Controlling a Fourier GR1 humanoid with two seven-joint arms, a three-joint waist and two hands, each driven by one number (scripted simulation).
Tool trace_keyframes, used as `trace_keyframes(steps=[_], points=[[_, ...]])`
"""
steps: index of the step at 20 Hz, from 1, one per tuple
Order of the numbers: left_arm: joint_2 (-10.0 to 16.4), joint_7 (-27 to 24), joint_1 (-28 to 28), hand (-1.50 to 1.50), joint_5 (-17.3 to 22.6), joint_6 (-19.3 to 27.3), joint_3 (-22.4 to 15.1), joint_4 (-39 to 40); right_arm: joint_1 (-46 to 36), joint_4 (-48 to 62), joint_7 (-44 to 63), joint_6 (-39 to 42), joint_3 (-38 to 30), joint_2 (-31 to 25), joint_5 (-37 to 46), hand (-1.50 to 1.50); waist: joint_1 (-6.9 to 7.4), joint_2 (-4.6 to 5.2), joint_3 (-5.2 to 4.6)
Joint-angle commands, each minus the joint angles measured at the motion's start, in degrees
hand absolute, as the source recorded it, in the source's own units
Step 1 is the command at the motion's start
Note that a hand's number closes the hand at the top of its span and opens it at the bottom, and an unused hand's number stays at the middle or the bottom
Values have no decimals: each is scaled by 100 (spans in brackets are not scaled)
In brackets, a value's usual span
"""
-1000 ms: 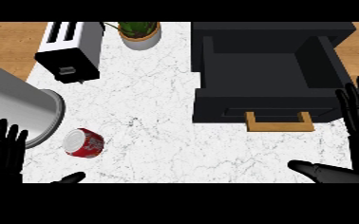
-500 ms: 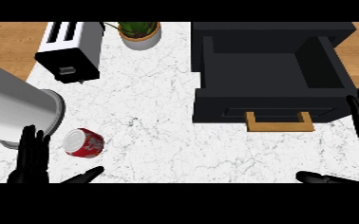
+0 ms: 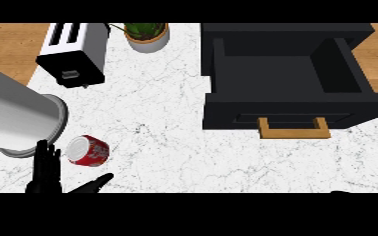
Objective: Pick up the can, place it into the drawer and close the drawer
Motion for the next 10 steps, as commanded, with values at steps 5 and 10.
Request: trace_keyframes(steps=[5, 10], points=[[-19, -896, -534, -150, 287, -204, 420, 1601, 286, -387, -26, 174, -72, 165, -87, -150, -15, -1, -1], [-37, -1226, -945, -150, 369, -204, 589, 2302, -310, -92, 317, -29, -190, 10, 135, -150, 4, 3, 0]])
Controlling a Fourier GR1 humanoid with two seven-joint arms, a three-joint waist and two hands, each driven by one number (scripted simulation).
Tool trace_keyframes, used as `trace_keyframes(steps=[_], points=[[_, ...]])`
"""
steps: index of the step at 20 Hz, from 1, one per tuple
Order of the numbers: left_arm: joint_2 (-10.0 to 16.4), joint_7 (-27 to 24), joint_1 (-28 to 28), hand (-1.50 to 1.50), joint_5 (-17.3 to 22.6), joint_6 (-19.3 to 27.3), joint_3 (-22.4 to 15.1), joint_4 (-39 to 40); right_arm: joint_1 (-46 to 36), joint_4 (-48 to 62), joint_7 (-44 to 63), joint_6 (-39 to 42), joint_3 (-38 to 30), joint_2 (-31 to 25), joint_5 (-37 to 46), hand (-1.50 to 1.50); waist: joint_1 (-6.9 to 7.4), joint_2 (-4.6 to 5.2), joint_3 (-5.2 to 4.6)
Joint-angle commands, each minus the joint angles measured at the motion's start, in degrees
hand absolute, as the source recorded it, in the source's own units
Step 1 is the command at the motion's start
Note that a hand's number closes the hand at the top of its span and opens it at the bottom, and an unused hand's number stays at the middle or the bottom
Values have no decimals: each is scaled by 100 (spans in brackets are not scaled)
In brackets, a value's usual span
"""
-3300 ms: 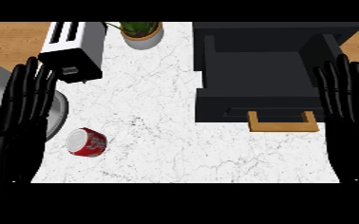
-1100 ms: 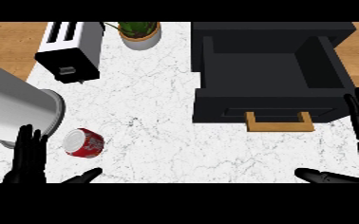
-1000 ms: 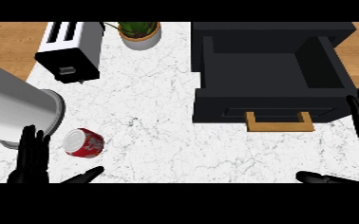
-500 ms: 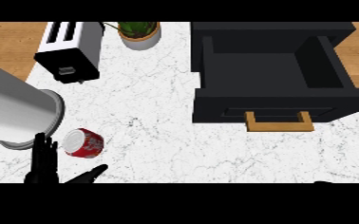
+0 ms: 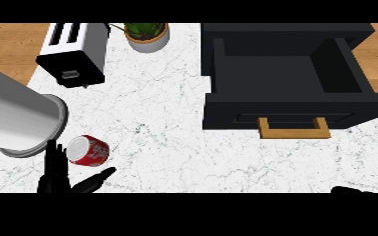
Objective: Pick up the can, place it into the drawer and close the drawer
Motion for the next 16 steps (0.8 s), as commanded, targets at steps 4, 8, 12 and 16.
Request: trace_keyframes(steps=[4, 8, 12, 16], points=[[-3, -607, -429, -150, 226, -104, 314, 1056, 585, -426, -118, 406, -199, 136, -325, -150, -18, -4, 1], [493, -879, -1039, -150, 513, -517, 736, 2110, 89, -304, 270, 200, -269, -21, -98, -150, -10, 0, -1], [566, -916, -1219, -150, 505, -586, 639, 2194, -448, 81, 309, 186, -334, -144, -201, -150, 8, 1, 1], [901, -1372, -1870, -150, 501, -811, 813, 3286, -396, -54, 374, 31, 45, 45, 391, -150, -4, 5, -1]])
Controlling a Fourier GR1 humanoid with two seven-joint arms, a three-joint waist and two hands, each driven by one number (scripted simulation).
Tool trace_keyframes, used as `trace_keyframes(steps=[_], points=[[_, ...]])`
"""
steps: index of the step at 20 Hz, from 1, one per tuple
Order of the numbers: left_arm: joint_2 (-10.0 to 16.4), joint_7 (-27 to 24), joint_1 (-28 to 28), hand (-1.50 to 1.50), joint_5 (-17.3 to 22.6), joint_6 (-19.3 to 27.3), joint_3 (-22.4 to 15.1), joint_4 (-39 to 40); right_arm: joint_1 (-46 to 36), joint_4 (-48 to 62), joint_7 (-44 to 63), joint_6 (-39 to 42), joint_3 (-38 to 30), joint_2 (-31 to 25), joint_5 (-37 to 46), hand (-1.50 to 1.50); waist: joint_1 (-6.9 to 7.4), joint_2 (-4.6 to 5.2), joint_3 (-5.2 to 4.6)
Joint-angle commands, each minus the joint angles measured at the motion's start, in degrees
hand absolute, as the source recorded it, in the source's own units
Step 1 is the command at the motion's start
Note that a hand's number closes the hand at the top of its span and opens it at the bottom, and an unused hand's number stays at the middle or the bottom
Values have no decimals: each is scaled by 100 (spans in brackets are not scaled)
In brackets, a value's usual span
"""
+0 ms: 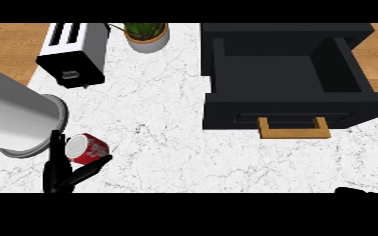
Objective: Pick up the can, place it into the drawer and close the drawer
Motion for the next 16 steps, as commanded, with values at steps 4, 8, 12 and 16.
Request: trace_keyframes(steps=[4, 8, 12, 16], points=[[-29, -67, -212, -150, -69, -404, -301, 324, -192, -216, 334, -156, 204, 52, 265, -150, 0, 8, -12], [118, -136, -509, 150, -9, -700, -279, 702, 254, -17, -317, 136, -80, 161, 8, -150, -18, 6, -10], [364, 114, -749, 150, 145, -1033, -260, 555, -285, 100, 224, 36, -162, -130, -67, -150, 1, 6, -11], [67, -127, -645, 150, 94, -1014, -453, 488, -55, -253, 214, 106, -332, -116, -145, -150, 2, 1, -9]])
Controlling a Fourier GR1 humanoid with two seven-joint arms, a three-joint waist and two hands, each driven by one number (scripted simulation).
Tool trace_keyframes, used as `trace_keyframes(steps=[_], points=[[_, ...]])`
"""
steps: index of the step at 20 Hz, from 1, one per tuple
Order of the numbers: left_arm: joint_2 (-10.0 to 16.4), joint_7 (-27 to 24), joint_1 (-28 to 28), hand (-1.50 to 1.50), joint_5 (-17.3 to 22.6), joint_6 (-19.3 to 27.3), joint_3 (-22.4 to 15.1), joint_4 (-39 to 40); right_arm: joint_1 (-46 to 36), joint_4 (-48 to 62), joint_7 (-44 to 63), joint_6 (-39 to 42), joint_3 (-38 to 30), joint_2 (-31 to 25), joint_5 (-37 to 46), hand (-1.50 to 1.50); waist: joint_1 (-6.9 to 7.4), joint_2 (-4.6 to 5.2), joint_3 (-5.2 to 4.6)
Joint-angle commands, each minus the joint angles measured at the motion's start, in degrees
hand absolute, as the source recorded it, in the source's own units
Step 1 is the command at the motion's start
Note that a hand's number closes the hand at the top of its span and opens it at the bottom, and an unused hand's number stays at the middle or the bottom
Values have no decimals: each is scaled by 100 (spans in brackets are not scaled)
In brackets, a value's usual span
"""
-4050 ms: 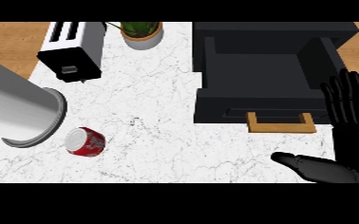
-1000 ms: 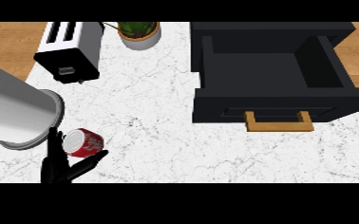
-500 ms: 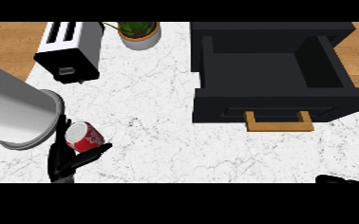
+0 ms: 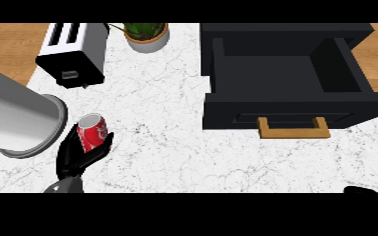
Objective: Pick up the can, place it into the drawer and close the drawer
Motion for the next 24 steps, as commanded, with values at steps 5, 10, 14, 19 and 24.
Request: trace_keyframes(steps=[5, 10, 14, 19, 24], points=[[-181, -72, -768, 150, -85, -138, -218, 320, 68, -196, 124, -6, -76, 20, -54, -150, -40, 3, -5], [-445, 294, -1873, 150, -318, -125, -488, 803, -86, 355, -258, 116, -28, -4, 47, -150, -76, 24, -5], [-573, 345, -2306, 150, -295, -82, -488, 832, -273, 138, -91, -70, 194, 17, 433, -150, -30, 15, -5], [-841, 883, -2314, 150, -256, 357, -1041, 312, 54, -143, -116, -102, 202, 180, 513, -150, -20, -7, -1], [-846, 1714, -2595, 150, -582, 525, -1223, -575, 18, -59, -92, -3, -55, -2, 339, -150, 9, -13, 1]])
